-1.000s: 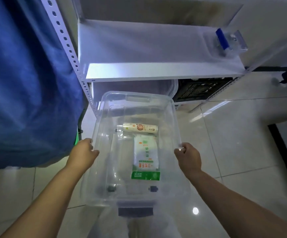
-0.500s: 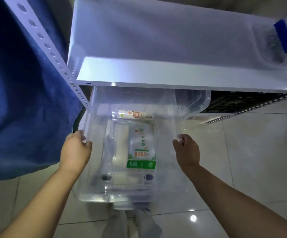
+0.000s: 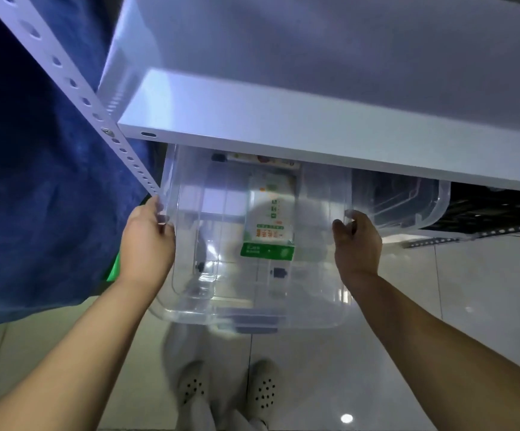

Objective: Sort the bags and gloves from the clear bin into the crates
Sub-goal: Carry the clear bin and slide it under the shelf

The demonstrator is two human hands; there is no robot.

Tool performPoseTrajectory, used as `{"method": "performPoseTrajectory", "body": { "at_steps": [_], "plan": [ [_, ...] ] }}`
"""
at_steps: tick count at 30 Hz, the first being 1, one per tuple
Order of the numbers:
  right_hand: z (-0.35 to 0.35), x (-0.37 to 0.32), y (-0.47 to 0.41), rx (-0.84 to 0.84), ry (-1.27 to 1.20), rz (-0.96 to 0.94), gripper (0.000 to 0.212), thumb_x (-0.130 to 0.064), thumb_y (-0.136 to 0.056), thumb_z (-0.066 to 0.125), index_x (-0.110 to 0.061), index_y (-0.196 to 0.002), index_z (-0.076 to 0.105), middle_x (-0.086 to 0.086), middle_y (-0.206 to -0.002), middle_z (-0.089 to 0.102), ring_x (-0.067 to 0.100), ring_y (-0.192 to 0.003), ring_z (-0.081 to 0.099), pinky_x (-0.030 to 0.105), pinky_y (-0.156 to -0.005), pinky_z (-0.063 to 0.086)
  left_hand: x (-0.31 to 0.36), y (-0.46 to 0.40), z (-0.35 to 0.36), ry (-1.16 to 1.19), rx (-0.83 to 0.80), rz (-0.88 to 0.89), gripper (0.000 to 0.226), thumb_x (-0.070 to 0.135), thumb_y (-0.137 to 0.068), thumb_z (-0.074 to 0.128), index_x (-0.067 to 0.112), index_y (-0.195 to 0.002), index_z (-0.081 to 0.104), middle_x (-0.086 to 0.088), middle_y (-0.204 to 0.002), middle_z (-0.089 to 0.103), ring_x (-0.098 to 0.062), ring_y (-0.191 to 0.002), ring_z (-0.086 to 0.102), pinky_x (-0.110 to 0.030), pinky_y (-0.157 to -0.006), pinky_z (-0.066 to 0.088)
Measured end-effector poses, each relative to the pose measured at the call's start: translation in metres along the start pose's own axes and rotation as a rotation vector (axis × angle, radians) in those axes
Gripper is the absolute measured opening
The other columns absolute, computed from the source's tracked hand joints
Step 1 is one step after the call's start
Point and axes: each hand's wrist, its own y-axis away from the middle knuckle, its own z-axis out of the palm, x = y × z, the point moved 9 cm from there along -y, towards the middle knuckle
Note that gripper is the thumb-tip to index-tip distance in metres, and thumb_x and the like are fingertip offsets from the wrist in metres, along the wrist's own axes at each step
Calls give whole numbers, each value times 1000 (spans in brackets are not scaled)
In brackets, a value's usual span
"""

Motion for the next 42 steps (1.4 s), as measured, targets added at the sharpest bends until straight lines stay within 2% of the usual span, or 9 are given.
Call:
{"method": "performPoseTrajectory", "body": {
  "at_steps": [6, 12, 19, 22, 25, 29, 36, 39, 42],
  "plan": [
    [2, -6, -18, 26, 11, -68, 22, -23, -86, 62, -15, -106, 57, 0, -69, 56, 17, -63, 56, 23, -65, 43, -1, -11, 9, 62, -17, -53, 38, 6, -88, 49, 13, -125, 50, -16, -115, 61, -32, -104, 56, -40, -91, 44],
    [-17, 4, 2, -31, 71, 8, 30, -34, -90, 56, -17, -114, 55, -3, -87, 61, 15, -76, 57, 28, -72, 45, -9, 28, 4, 104, -66, -146, 35, 7, -87, 51, 15, -121, 52, -5, -109, 63, -16, -83, 52, -30, -73, 38],
    [-108, -1, 20, 274, -6, -44, 14, -13, -93, 50, -3, -99, 56, 13, -99, 59, 13, -82, 49, 17, -72, 36, -35, 91, 12, 115, -162, -350, 45, 4, -82, 60, 1, -124, 43, -20, -116, 57, -32, -96, 57, -45, -85, 45],
    [-131, 6, 0, 366, -104, 117, 22, -18, -92, 46, -2, -107, 50, 16, -111, 49, 22, -96, 48, 27, -83, 39, -42, 103, 17, 170, -162, -463, 49, 6, -83, 60, 1, -127, 39, -22, -123, 53, -33, -96, 56, -44, -89, 43],
    [-126, 3, -27, 276, -61, 149, 29, -24, -95, 38, -1, -103, 54, 14, -99, 50, 28, -97, 49, 45, -91, 43, -50, 110, 22, 249, -128, -567, 49, 7, -84, 58, 3, -128, 37, -19, -117, 56, -37, -102, 55, -43, -90, 41],
    [-108, 9, -36, 181, -120, 204, 35, -29, -99, 35, -2, -114, 51, 20, -113, 48, 28, -104, 44, 31, -91, 35, -54, 110, 27, 323, -125, -572, 47, 4, -87, 55, -1, -129, 34, -13, -96, 57, -30, -88, 57, -36, -79, 40],
    [-82, -9, -3, 76, -265, 121, 16, -18, -87, 54, -14, -73, 47, 16, -84, 49, 30, -76, 45, 43, -70, 42, -51, 109, 25, 304, -146, -509, 43, 6, -88, 56, 1, -127, 37, -12, -95, 56, -25, -80, 53, -33, -75, 37],
    [-72, -24, 29, 84, -91, -25, 12, -13, -82, 64, -7, -82, 53, 15, -84, 52, 33, -82, 49, 45, -76, 43, -54, 109, 26, 329, -169, -528, 42, 7, -88, 56, 2, -126, 37, -16, -98, 60, -30, -83, 59, -37, -77, 42],
    [-61, -39, 64, 96, -77, -66, 21, -15, -79, 67, -16, -87, 48, 0, -89, 46, 15, -85, 39, 35, -78, 37, -57, 106, 23, 301, -211, -521, 40, 8, -86, 58, 2, -122, 42, -18, -103, 61, -36, -89, 61, -45, -85, 45]
  ]
}}
